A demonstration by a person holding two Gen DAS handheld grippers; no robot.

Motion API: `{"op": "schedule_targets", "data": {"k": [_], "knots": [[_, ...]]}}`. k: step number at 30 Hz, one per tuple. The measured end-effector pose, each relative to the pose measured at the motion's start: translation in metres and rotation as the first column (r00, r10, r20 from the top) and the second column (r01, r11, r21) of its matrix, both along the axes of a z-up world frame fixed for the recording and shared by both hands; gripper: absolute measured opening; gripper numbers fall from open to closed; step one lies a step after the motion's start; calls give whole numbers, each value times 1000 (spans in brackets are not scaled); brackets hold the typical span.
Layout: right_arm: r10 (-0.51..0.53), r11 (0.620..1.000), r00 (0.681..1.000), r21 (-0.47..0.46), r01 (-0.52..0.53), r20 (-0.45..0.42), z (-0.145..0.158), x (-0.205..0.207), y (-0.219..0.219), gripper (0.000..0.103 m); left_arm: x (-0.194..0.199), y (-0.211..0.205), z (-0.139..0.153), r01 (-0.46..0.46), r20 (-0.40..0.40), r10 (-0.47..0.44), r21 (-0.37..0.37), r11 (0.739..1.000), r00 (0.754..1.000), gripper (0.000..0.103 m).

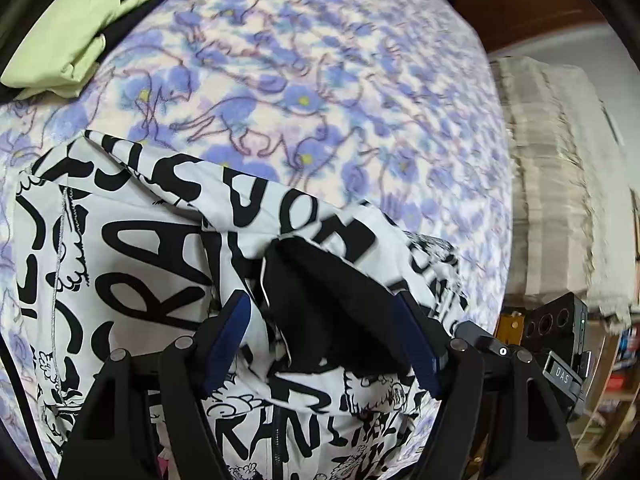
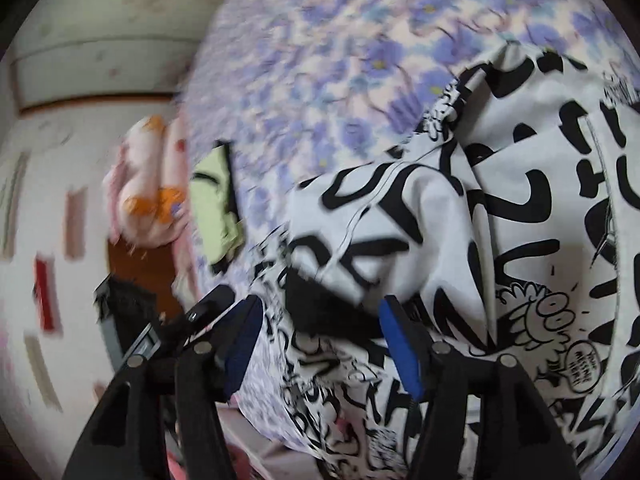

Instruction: Fold large clothes

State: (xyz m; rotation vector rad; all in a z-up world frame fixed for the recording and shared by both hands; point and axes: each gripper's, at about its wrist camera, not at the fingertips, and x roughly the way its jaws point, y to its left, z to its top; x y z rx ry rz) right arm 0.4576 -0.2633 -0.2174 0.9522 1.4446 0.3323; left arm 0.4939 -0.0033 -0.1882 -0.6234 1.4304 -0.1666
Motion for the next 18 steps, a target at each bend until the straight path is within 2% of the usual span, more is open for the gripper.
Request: {"op": "schedule_targets", "data": {"k": [4, 8, 12, 13, 14, 15, 18], "knots": [[-19, 1000, 989, -10, 18, -145, -27, 28, 20, 61, 20, -1, -24, -1, -77, 1, 2, 1000, 997, 72], [14, 977, 978, -206, -59, -210, -46, 52, 39, 61, 32, -1, -49, -18, -152, 17, -3, 1000, 988, 72], [49, 958, 964, -262, -120, -259, -66, 62, 52, 59, 34, -4, -67, -17, -199, 13, -17, 1000, 980, 72], [64, 953, 963, -272, -137, -261, -70, 63, 54, 55, 34, -4, -71, -20, -207, 15, -23, 1000, 978, 72], [84, 945, 964, -287, -158, -254, -73, 64, 58, 44, 34, -4, -73, -25, -210, 20, -24, 999, 977, 72], [90, 943, 964, -289, -162, -249, -74, 65, 60, 28, 35, -4, -74, -27, -210, 22, -24, 999, 978, 72], [60, 961, 977, -254, -112, -204, -74, 62, 55, 13, 35, -5, -70, -31, -193, 26, -25, 999, 981, 72]]}}
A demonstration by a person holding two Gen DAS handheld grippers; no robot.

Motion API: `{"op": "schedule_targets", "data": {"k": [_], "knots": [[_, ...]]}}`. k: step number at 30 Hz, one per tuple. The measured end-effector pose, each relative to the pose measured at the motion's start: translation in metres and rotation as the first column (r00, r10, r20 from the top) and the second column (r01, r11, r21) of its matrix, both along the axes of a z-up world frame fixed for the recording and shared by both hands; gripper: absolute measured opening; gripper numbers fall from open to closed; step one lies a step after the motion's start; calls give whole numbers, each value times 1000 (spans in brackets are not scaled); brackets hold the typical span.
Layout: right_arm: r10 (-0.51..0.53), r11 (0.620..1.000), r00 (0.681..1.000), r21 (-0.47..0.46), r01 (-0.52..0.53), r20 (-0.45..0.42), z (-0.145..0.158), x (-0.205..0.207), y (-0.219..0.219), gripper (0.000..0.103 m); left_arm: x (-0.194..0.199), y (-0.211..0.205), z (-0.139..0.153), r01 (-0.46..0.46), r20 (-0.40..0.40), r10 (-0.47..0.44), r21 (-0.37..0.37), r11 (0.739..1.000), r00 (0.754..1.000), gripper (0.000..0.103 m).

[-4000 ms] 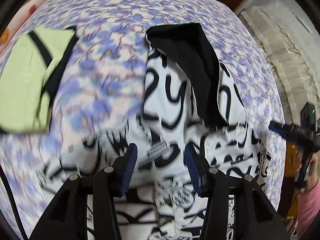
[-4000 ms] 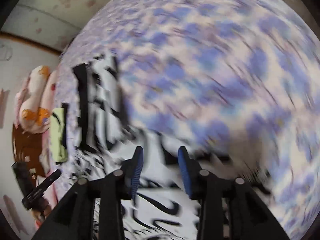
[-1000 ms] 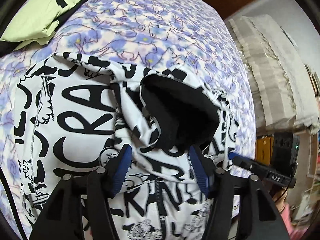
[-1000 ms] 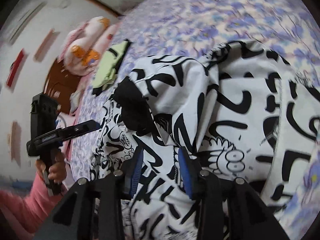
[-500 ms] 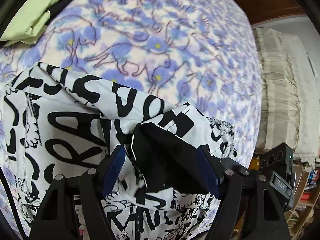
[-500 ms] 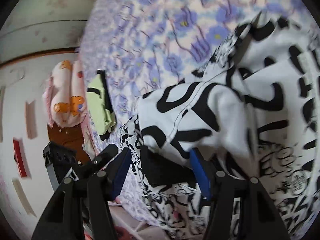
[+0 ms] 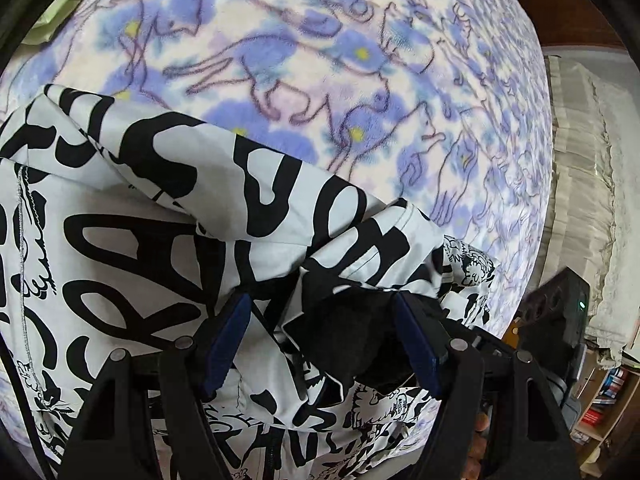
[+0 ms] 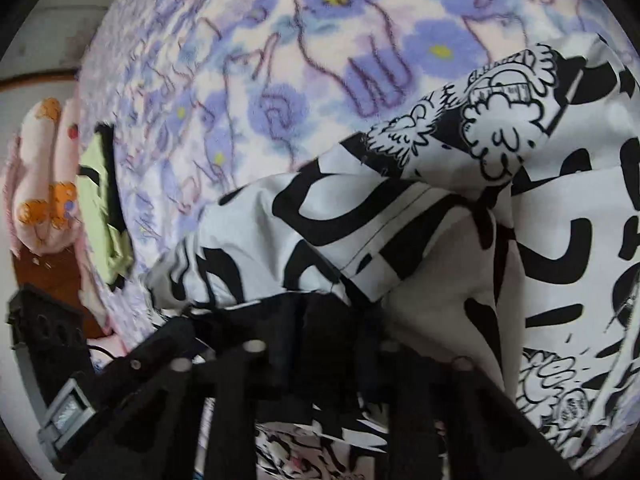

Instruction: Fold large clothes

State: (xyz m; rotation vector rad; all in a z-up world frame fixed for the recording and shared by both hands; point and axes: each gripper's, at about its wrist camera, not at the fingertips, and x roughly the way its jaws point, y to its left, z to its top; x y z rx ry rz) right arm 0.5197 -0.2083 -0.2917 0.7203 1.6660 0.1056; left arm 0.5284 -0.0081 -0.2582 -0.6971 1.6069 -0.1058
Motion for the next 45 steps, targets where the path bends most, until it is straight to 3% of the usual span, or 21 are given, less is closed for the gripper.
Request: {"op": "schedule_targets", "data": {"k": [4, 6, 9, 11, 15, 17, 20, 23, 25, 28, 30, 33, 40, 42, 45], "knots": [[38, 998, 974, 33, -46, 224, 37, -7, -7, 11, -10, 4, 20, -4, 50, 4, -14, 1000, 999, 72], [56, 995, 930, 52, -80, 364, 64, -17, -9, 11, -20, 7, 33, -1, 87, 4, -33, 999, 996, 72], [78, 993, 862, 38, -112, 502, 98, -41, -12, 11, -42, 13, 53, -16, 129, 22, -55, 998, 991, 72], [100, 989, 794, 28, -145, 599, 118, -68, -10, 11, -63, 19, 68, -28, 154, 38, -67, 997, 987, 72], [185, 966, 665, -11, -256, 723, 136, -126, -9, 11, -111, 29, 85, -20, 174, 28, -43, 999, 984, 72], [211, 952, 644, -5, -306, 735, 127, -157, -3, 11, -137, 36, 83, -40, 155, 43, -25, 999, 987, 72], [233, 949, 676, -13, -314, 699, 104, -197, -6, 16, -167, 41, 69, -37, 114, 41, -36, 999, 993, 72], [258, 956, 779, -34, -291, 572, 75, -224, -8, 21, -188, 39, 56, -20, 77, 22, -25, 999, 997, 72], [268, 957, 822, -44, -286, 503, 61, -240, -13, 21, -198, 36, 49, -6, 66, 7, -16, 1000, 998, 72], [296, 951, 849, -54, -304, 437, 51, -258, -20, 29, -210, 35, 43, -5, 59, 7, -32, 999, 998, 72], [308, 945, 865, -19, -328, 395, 47, -268, -26, 45, -211, 33, 40, -22, 60, 25, -54, 998, 998, 72], [280, 951, 871, 6, -309, 403, 54, -276, -40, 58, -208, 29, 33, -46, 54, 51, -75, 996, 997, 72], [46, 970, 927, 205, -130, 373, 80, -238, -69, 65, -184, 11, 36, -62, 52, 70, -145, 988, 996, 72], [7, 971, 938, 221, -89, 347, 81, -226, -69, 65, -176, 2, 32, -51, 22, 55, -144, 988, 998, 72], [-25, 985, 961, 173, -24, 276, 75, -205, -70, 65, -168, -8, 24, -36, -39, 31, -125, 992, 999, 72]]}}
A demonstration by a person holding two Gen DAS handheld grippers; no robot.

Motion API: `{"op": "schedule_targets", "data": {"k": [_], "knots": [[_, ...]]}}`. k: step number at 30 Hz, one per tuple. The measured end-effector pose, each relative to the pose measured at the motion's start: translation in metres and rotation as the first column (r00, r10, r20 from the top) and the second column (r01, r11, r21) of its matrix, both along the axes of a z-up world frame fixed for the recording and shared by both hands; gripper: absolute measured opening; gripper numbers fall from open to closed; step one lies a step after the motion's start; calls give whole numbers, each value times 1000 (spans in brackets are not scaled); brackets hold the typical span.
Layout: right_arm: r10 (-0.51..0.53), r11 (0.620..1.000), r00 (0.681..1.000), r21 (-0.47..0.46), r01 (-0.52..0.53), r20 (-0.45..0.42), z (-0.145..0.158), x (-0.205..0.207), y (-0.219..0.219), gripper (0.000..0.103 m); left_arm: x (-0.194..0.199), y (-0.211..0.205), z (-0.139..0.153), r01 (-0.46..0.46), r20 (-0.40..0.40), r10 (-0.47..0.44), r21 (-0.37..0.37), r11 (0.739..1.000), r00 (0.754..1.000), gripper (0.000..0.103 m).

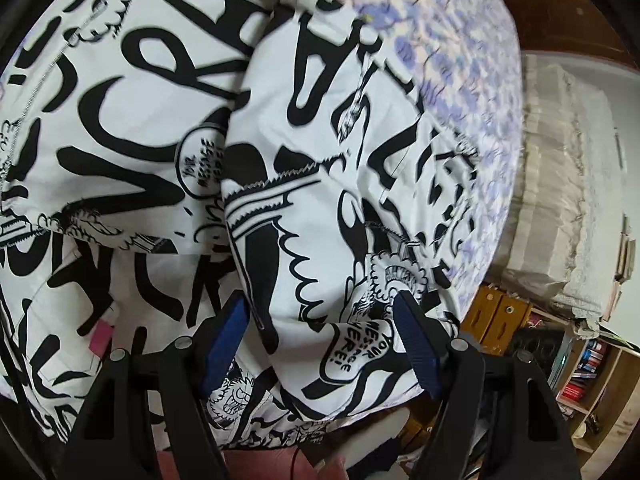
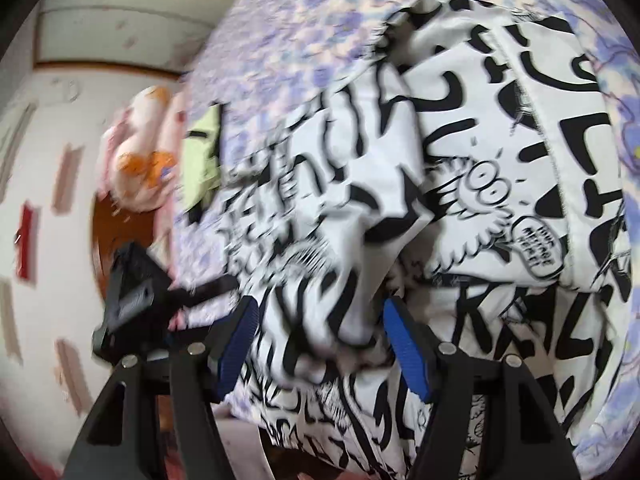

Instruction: Fold large clothes

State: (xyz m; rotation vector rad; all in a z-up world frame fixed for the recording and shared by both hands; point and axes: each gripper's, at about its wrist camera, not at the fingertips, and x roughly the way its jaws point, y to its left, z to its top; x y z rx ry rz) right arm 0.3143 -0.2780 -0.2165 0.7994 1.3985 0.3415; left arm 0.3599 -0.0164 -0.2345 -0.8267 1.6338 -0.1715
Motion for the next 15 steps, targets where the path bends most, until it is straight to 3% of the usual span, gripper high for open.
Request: {"op": "schedule_targets", "data": {"k": [3, 4, 5, 6, 7, 8, 11, 13, 15], "knots": [[-24, 999, 987, -25, 20, -159, -20, 17, 2, 63, 7, -9, -10, 16, -53, -15, 26, 1000, 998, 63], [-24, 1000, 983, -2, 24, -179, -25, 20, 2, 57, 8, -10, -13, 12, -63, -10, 30, 999, 998, 44], [-30, 999, 980, 24, 35, -195, -31, 24, 3, 33, 11, -11, -17, 9, -85, -5, 40, 999, 996, 29], [-44, 997, 976, 47, 55, -213, -35, 27, 4, 11, 16, -12, -20, 0, -106, 5, 46, 999, 994, 23], [-51, 996, 971, 62, 68, -235, -39, 30, 5, 11, 20, -12, -21, -5, -100, 10, 45, 999, 995, 9], [-48, 996, 969, 64, 65, -241, -41, 34, 7, 10, 27, -14, -17, -6, -83, 10, 44, 999, 997, 9], [-4, 1000, 991, -8, 3, -134, -22, 49, 16, 8, 51, -15, 6, 8, -1, -8, 54, 998, 1000, 6], [30, 1000, 1000, -5, -30, -9, 4, 63, 22, 8, 74, -14, 38, 7, 126, -14, 60, 998, 992, 6], [54, 998, 989, -24, -51, 138, 32, 81, 28, 7, 94, -12, 69, 14, 264, -31, 68, 998, 964, 6]]}}
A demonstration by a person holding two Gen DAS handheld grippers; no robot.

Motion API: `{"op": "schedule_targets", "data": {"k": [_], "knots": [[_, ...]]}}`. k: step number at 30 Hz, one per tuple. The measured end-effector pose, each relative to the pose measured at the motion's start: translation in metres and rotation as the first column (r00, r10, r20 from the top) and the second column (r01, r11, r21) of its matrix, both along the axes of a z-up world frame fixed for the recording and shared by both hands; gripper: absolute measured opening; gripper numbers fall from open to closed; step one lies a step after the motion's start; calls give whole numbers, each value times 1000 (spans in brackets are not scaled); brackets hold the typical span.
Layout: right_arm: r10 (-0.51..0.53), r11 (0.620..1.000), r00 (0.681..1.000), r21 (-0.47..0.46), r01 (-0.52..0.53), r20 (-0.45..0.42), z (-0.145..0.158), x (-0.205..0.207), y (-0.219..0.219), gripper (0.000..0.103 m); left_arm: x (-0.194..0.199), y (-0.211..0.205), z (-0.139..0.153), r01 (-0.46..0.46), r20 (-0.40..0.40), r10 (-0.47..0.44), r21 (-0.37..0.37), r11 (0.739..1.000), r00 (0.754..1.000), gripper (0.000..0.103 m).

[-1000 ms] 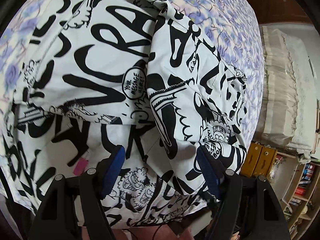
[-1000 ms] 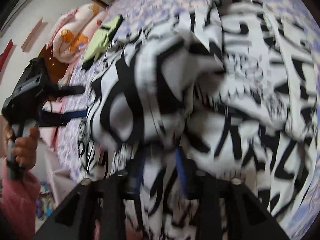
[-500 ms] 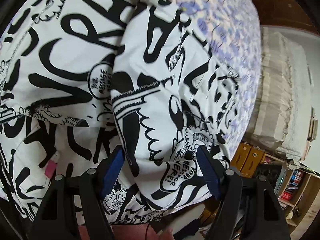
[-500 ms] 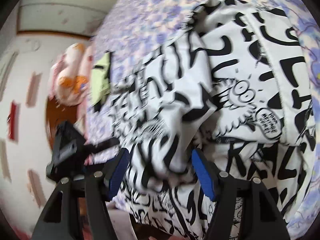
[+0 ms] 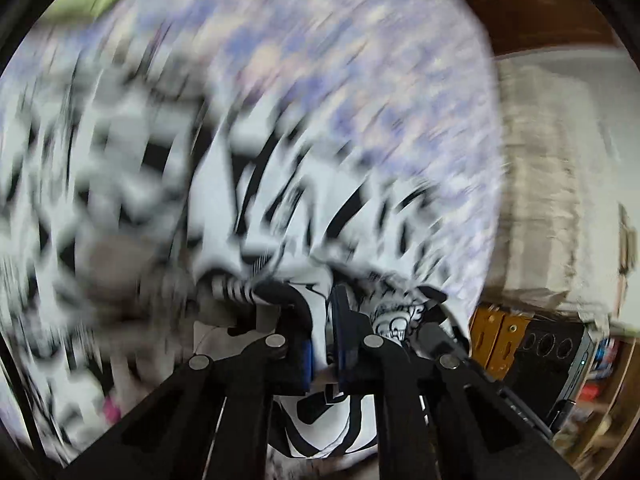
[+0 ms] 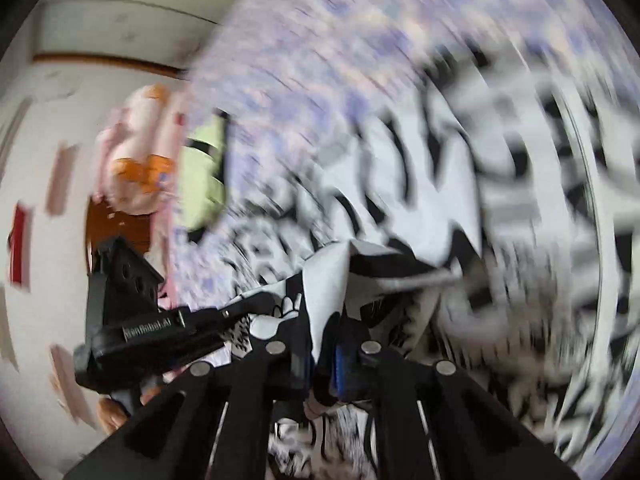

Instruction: Fold large clothes

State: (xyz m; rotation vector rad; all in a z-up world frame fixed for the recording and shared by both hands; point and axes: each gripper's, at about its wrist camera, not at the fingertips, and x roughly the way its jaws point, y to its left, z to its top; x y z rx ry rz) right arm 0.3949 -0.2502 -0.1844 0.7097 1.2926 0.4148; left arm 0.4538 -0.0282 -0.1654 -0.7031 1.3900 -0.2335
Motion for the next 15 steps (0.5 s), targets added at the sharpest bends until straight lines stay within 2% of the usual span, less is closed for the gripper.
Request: {"op": "schedule_targets", "data": {"k": [2, 4, 6, 8, 10, 15], "knots": [[14, 1000, 993, -30, -11, 114, 19, 12, 2, 6, 15, 3, 23, 11, 119, -11, -4, 1000, 993, 6], [39, 998, 968, -59, -26, 249, 37, 24, 4, 6, 25, 5, 44, 39, 256, -41, 15, 999, 966, 5], [88, 994, 907, -94, -54, 413, 54, 27, 8, 6, 23, 7, 52, 72, 316, -85, 52, 996, 945, 5], [117, 991, 868, -110, -73, 482, 55, 27, 12, 6, 10, 7, 48, 101, 355, -125, 84, 991, 926, 5], [141, 988, 877, -117, -98, 459, 36, 20, 15, 6, -5, 4, 31, 125, 347, -151, 97, 987, 925, 5], [191, 976, 939, -159, -150, 287, -30, -25, 26, 6, -58, 4, -32, 147, 234, -175, 132, 980, 957, 5]]}}
